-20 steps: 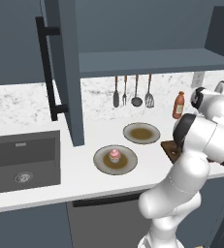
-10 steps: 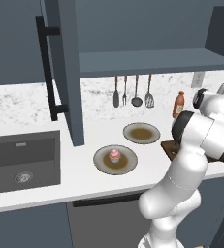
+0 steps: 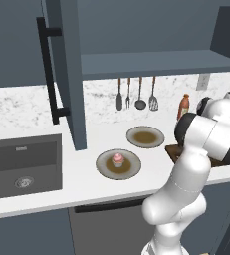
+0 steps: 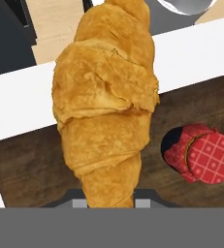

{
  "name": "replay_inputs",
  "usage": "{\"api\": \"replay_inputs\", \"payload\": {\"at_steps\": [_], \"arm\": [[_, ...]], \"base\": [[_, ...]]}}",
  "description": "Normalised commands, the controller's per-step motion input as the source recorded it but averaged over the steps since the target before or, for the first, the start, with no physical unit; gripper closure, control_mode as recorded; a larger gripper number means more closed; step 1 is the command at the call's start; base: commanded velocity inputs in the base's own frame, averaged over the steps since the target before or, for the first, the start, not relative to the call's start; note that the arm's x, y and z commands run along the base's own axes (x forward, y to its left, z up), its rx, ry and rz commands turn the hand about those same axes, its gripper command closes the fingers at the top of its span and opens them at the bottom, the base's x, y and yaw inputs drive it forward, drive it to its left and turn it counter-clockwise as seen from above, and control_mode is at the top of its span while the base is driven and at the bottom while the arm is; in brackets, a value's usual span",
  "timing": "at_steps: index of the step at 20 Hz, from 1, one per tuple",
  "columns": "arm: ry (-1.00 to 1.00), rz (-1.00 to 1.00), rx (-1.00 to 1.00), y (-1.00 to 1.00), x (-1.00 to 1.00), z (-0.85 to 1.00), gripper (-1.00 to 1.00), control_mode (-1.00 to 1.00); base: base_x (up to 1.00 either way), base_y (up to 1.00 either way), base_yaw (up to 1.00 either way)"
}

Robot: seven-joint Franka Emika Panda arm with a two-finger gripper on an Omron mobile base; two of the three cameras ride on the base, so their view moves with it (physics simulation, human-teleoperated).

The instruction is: From the different types of pastries on the counter, select a croissant and place it on the cutting board. Then retrieve a jar of jam from the cabinet and place it alongside the croissant on the cutting board.

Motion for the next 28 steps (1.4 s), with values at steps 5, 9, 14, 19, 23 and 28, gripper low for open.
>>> {"api": "replay_inputs", "payload": {"at_steps": [5, 9, 14, 19, 23, 28], "arm": [[0.00, 0.02, 0.00, 0.00, -0.11, -0.08, 1.00, -1.00], [-0.01, 0.03, 0.00, 0.00, -0.03, -0.05, 1.00, -1.00], [-0.05, 0.04, 0.00, 0.00, 0.00, 0.00, 1.00, -1.00], [-0.04, 0.04, 0.00, 0.00, 0.00, -0.01, 1.00, -1.00], [-0.05, 0.05, 0.00, 0.00, 0.00, -0.04, 1.00, -1.00], [-0.04, 0.05, 0.00, 0.00, 0.14, -0.04, 1.00, -1.00]], "base": [[0.00, 0.00, 0.00], [0.00, 0.00, 0.00], [0.00, 0.00, 0.00], [0.00, 0.00, 0.00], [0.00, 0.00, 0.00], [0.00, 0.00, 0.00]]}}
